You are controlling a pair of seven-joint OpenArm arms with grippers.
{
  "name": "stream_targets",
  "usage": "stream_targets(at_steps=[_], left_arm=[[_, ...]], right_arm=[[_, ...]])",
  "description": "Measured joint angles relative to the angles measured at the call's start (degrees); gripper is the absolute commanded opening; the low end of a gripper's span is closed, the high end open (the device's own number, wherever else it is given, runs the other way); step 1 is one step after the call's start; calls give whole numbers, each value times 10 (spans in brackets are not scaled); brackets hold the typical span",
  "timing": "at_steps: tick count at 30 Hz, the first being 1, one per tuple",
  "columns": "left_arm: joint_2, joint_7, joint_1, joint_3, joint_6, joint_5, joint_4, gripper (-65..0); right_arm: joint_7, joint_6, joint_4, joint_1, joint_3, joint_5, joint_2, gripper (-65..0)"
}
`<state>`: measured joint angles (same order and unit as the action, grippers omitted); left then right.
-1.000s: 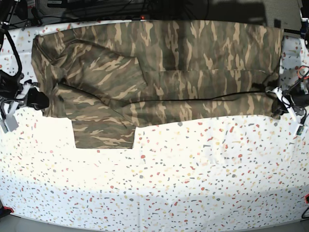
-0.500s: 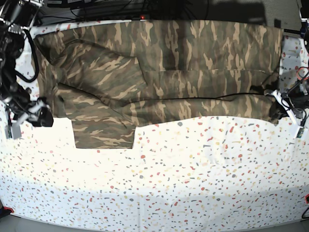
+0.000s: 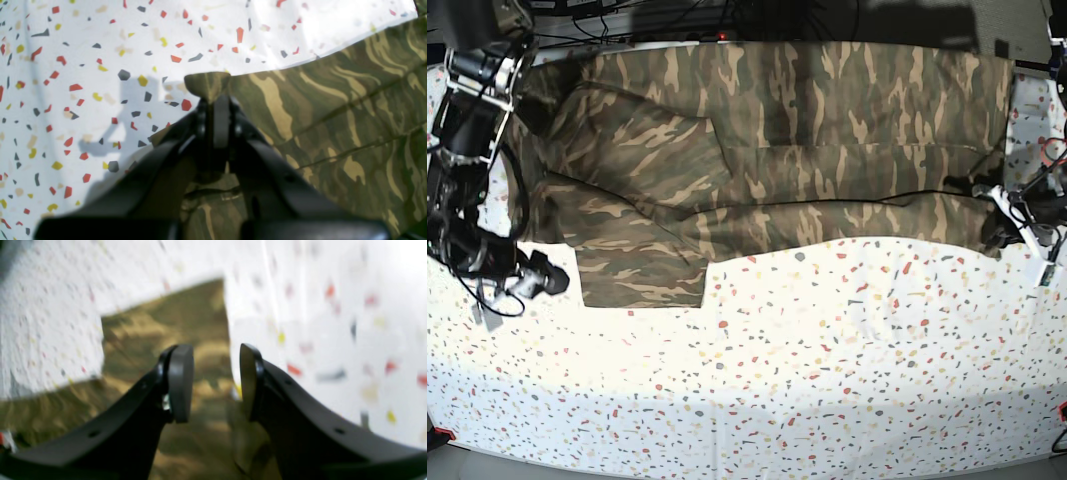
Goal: Fold the T-shirt properly
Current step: 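Move the right gripper to the folded edge near the sleeve and grasp it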
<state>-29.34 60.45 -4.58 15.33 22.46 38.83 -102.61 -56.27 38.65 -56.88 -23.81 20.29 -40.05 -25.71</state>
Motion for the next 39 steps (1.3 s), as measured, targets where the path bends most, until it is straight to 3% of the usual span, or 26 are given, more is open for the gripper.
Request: stream_targets(at_steps=[5, 10, 13, 18, 21, 26, 28, 31, 39], left_arm=[[0, 0, 0, 0, 0, 0, 0, -650], [3, 0, 0, 0, 0, 13, 0, -650], [3, 0, 0, 0, 0, 12, 0, -650], [3, 0, 0, 0, 0, 13, 0, -650], [3, 0, 0, 0, 0, 14, 0, -650], [3, 0, 0, 0, 0, 13, 0, -650], [3, 0, 0, 0, 0, 13, 0, -650], [3, 0, 0, 0, 0, 13, 0, -650], [3, 0, 0, 0, 0, 13, 0, -650]], right_arm=[[5, 0, 1, -29, -70, 15, 1, -410], [128, -44, 30, -56, -150, 139, 0, -410], [144, -66, 79, -82, -186, 168, 5, -410], [174, -66, 206, -131, -197, 167, 38, -410], [207, -63, 264, -154, -196, 211, 42, -410], [203, -63, 284, -160, -195, 233, 49, -411], [180, -65, 284, -162, -195, 233, 51, -451], [147, -63, 283, -165, -195, 233, 50, -650], [135, -55, 269, -165, -194, 243, 50, -650]])
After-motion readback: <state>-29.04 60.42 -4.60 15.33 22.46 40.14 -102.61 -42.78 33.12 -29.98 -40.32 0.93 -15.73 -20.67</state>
